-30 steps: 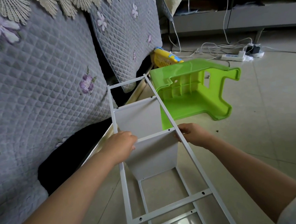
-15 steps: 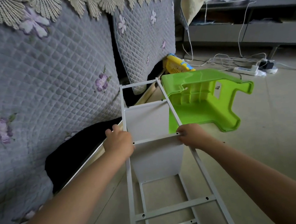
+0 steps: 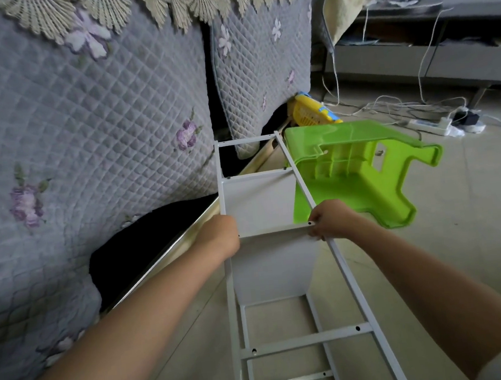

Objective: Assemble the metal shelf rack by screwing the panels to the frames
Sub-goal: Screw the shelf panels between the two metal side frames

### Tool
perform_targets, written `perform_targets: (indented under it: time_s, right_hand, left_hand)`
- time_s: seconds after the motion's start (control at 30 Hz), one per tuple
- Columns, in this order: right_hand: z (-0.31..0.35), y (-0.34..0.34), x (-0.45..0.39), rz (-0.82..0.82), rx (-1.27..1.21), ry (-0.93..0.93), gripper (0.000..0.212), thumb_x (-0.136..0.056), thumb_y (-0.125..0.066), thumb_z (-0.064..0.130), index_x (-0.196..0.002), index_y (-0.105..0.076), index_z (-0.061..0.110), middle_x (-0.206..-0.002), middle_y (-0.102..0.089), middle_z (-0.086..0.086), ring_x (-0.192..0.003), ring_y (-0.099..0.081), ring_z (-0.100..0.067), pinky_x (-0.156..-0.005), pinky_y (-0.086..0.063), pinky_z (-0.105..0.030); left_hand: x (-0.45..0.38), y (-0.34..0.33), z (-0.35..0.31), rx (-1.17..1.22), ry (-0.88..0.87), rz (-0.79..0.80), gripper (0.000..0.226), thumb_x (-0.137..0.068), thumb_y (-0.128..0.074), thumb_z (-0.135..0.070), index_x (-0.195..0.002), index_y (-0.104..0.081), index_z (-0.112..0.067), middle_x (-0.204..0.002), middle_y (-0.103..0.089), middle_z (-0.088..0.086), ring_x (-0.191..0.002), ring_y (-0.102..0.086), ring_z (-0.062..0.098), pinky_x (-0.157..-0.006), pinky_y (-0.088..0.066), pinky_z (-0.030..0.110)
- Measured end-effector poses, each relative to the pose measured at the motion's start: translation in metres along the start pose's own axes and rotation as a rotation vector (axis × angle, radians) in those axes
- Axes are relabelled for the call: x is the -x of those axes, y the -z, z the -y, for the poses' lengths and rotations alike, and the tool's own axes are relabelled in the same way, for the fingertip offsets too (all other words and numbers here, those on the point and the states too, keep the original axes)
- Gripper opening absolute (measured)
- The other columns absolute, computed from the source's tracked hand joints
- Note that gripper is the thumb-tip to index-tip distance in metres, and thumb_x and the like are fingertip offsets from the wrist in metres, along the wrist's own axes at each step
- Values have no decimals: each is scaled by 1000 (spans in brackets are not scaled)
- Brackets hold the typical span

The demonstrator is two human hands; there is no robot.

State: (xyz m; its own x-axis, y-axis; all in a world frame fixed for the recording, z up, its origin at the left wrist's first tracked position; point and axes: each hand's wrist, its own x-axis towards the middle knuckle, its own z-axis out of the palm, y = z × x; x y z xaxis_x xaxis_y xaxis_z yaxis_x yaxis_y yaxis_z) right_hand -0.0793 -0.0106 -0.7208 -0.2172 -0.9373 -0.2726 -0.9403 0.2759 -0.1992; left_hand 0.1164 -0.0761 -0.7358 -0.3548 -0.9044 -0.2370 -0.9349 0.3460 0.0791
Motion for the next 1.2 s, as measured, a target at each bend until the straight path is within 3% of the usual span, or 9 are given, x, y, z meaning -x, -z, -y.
perform_targets:
  time_s: [0.47,0.57,0.67,0.73,0.9,0.97,1.03,1.13,1.2]
  right_hand:
    - [-3,-6,-1,-44,-24,-16,34,-88,-59,22,-119,-60,8,-118,-62,-9,-110,-56,-23,-86,-43,-25]
    - [-2,-5,-1,-38,-6,-15,35,-89,-57,22,-121,-59,8,-121,-61,-9,-112,-55,-22,-85,-42,-24]
    - [-2,-5,1,-30,-15,-12,35,-89,-56,21,-123,-58,10,-124,-59,-8,-115,-53,-22,-88,-42,-25]
    - [-2,-9,3,-38,-58,-12,36,-90,-54,20,-124,-57,11,-125,-58,-8,-117,-52,-23,-90,-41,-25]
    - [-6,-21,17,-105,-266,2,46,-91,-49,16,-137,-44,19,-134,-53,-5,-121,-49,-23,-92,-38,-22]
    - [-12,-24,24,-125,-376,-3,47,-93,-47,17,-139,-41,21,-132,-54,-9,-118,-51,-25,-90,-39,-24]
    - [-18,-31,29,-143,-449,4,44,-94,-45,19,-138,-42,21,-131,-55,-11,-118,-52,-26,-92,-39,-26]
    - [-24,-37,33,-163,-520,8,43,-97,-41,19,-140,-39,20,-133,-54,-11,-122,-50,-25,-94,-36,-24]
    - [-29,-39,37,-174,-604,-6,44,-97,-41,16,-140,-39,19,-135,-52,-9,-125,-48,-22,-94,-33,-22]
  left_hand:
    - [3,-5,-3,-20,6,-60,21,-89,-48,-5,-103,-64,-3,-110,-60,14,-100,-60,29,-74,-46,29]
    - [1,-5,-1,-36,-14,-51,18,-91,-49,-7,-99,-65,-4,-99,-58,13,-97,-60,28,-71,-45,29]
    - [-2,-5,3,-54,-59,-21,13,-91,-54,-14,-82,-62,-8,-83,-51,6,-89,-60,25,-66,-41,28]
    - [-1,-5,5,-92,-78,-1,13,-92,-54,-18,-88,-63,-10,-79,-50,4,-91,-61,26,-66,-42,28]
    - [5,-4,8,-236,-58,-38,26,-96,-43,-23,-110,-63,-16,-108,-56,6,-99,-57,25,-69,-43,29]
    - [8,-8,5,-301,-73,-73,31,-98,-37,-31,-121,-56,-19,-127,-44,10,-119,-44,28,-88,-41,36]
    - [14,-15,-5,-338,-105,-118,35,-99,-34,-32,-129,-48,-19,-142,-32,11,-134,-28,28,-106,-26,43]
    - [16,-28,-27,-278,-200,-209,36,-99,-31,-30,-130,-42,-16,-143,-32,8,-136,-25,24,-111,-20,43]
    - [16,-34,-43,-212,-223,-189,44,-101,-27,-30,-142,-26,-14,-153,-16,10,-142,-13,25,-115,-11,45]
